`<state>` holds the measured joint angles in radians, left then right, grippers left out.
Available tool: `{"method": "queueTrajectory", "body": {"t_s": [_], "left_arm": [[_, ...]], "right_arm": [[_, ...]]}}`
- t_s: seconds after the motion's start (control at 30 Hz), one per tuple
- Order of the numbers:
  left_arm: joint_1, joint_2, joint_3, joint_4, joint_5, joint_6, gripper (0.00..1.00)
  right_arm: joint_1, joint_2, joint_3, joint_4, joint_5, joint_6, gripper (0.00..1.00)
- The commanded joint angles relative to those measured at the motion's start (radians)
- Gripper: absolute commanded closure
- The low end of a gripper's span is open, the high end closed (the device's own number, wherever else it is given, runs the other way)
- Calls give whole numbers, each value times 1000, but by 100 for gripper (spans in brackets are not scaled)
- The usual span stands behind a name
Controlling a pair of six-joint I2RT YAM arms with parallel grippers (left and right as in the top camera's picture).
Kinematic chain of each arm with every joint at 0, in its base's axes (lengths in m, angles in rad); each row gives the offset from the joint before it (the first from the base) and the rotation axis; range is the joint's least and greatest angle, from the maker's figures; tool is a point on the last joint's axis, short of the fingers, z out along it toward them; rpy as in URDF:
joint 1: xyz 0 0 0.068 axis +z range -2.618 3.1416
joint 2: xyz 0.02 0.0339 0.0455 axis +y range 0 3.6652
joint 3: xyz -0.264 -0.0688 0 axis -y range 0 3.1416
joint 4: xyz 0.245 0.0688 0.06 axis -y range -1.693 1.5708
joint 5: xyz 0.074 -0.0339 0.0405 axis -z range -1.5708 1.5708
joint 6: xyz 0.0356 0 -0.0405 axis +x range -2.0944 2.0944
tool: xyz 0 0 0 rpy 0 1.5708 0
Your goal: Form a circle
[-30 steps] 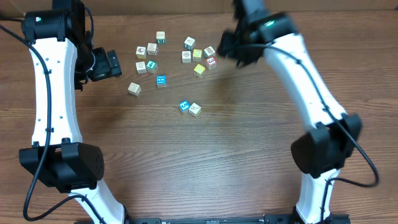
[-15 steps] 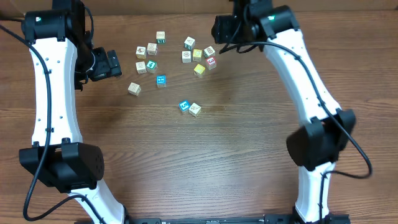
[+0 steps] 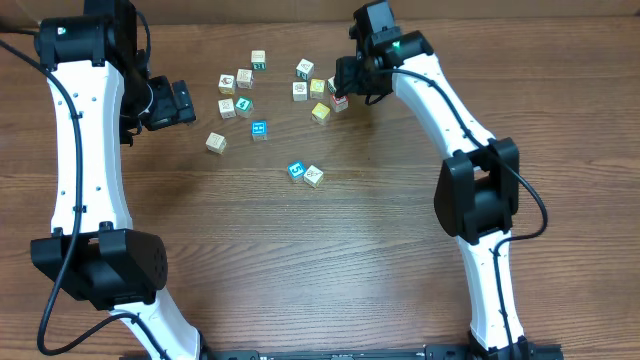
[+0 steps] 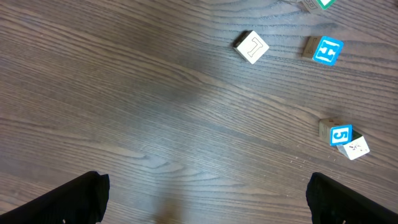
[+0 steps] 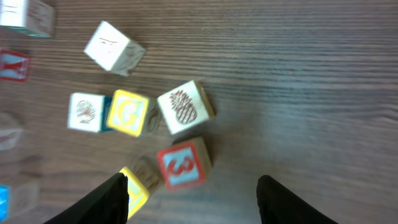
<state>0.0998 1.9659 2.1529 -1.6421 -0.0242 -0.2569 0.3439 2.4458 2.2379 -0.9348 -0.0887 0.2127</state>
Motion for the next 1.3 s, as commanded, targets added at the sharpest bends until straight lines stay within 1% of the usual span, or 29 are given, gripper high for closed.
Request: {"method": "queueTrajectory", "body": {"t_s": [0.0, 0.17, 0.37, 0.5, 0.57, 0.6, 0.7, 0.87, 0.97, 1.17, 1.27], "left_arm": [[-3, 9, 2, 1, -9, -13, 1], [-3, 9, 2, 1, -9, -13, 0], [-2, 9, 2, 1, -9, -13, 1], [-2, 9, 2, 1, -9, -13, 0], [-3, 9, 2, 1, -9, -13, 0], [-3, 9, 2, 1, -9, -13, 0], [-3, 9, 2, 1, -9, -13, 1], [-2, 9, 2, 1, -9, -13, 0], [-2, 9, 2, 1, -9, -13, 0], [-3, 9, 2, 1, -9, -13, 0], [-3, 9, 2, 1, -9, -13, 0]], "right_arm": [[5, 37, 0, 35, 8, -5, 36], [14, 66, 0, 70, 7, -5, 37], [32, 102, 0, 68, 9, -5, 38], [42, 109, 0, 68, 10, -6, 45], [44, 109, 0, 70, 10, -6, 54], [44, 109, 0, 70, 10, -5, 57], [43, 109, 0, 65, 16, -5, 60], [40, 108, 0, 43, 90, -6, 64], [40, 94, 1, 32, 96, -9, 69], [40, -1, 1, 23, 96, -9, 71], [40, -77, 1, -23, 95, -9, 71]]}}
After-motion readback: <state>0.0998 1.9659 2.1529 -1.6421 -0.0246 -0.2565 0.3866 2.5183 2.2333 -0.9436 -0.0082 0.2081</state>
